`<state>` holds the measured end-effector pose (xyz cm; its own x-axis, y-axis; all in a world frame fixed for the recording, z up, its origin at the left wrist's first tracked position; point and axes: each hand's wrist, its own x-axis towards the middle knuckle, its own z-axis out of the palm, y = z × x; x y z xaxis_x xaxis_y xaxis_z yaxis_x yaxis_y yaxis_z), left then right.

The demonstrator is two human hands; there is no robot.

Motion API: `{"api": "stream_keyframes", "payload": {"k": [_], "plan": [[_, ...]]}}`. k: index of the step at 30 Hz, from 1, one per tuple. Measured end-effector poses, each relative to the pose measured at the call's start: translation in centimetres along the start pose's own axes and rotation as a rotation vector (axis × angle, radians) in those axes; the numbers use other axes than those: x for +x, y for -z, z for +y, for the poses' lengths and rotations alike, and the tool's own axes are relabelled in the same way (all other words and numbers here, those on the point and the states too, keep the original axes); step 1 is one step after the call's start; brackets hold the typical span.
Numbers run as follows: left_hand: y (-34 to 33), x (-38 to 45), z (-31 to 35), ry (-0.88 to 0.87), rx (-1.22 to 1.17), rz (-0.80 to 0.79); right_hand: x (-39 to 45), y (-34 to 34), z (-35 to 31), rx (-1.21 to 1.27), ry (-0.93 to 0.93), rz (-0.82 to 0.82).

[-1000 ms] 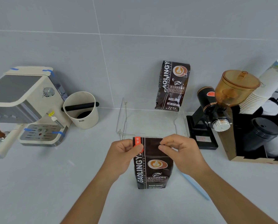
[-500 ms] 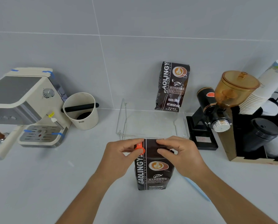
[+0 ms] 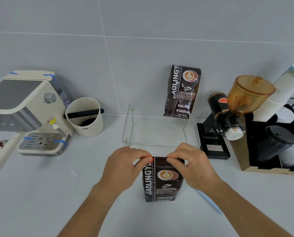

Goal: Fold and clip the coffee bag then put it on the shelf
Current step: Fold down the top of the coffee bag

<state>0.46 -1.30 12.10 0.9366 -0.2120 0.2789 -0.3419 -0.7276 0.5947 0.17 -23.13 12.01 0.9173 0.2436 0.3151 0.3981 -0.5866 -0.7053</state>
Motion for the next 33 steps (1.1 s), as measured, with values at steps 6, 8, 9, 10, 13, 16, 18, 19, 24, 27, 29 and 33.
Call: {"api": "stream_keyframes", "payload": {"k": [6, 8, 9, 10, 13, 16, 18, 19, 24, 27, 29, 33], "plan": [[0.3, -0.1, -0.2, -0.002, 0.039, -0.047, 0.0, -0.3, -0.1, 0.049, -0.023, -0.014], [0.4, 0.0, -0.3, 0.024, -0.025, -0.076, 0.0, -0.2, -0.3, 0.060, -0.026, -0.025], [0.4, 0.2, -0.4, 0.007, -0.047, -0.095, 0.1, -0.1, -0.4, 0.059, -0.022, -0.033], [0.4, 0.3, -0.4, -0.021, -0.062, -0.121, 0.2, -0.1, -0.4, 0.053, -0.017, -0.040], [0.4, 0.8, -0.1, -0.063, -0.080, -0.196, 0.2, -0.1, -0.4, 0.021, -0.014, -0.058], [0.3, 1.3, 0.1, -0.096, -0.066, -0.195, 0.1, -0.3, -0.6, -0.005, -0.047, -0.078], [0.1, 1.5, 0.3, -0.112, -0.080, -0.193, 0.3, -0.4, -0.8, -0.014, -0.032, -0.082], [0.1, 1.6, 0.2, -0.110, -0.097, -0.191, 0.4, -0.5, -0.8, -0.016, -0.021, -0.081], [-0.2, 1.8, 0.1, -0.070, -0.207, -0.200, 0.9, -0.4, -0.8, 0.007, -0.052, -0.099], [-0.3, 2.2, 0.1, 0.033, -0.326, -0.204, 1.3, -0.4, -0.8, 0.102, -0.179, -0.104], [-0.3, 2.3, -0.2, 0.132, -0.436, -0.191, 1.8, -0.4, -0.9, 0.183, -0.290, -0.129], [-0.6, 1.7, -0.9, 0.166, -0.519, -0.162, 2.7, -0.3, -1.1, 0.398, -0.529, -0.201]]}}
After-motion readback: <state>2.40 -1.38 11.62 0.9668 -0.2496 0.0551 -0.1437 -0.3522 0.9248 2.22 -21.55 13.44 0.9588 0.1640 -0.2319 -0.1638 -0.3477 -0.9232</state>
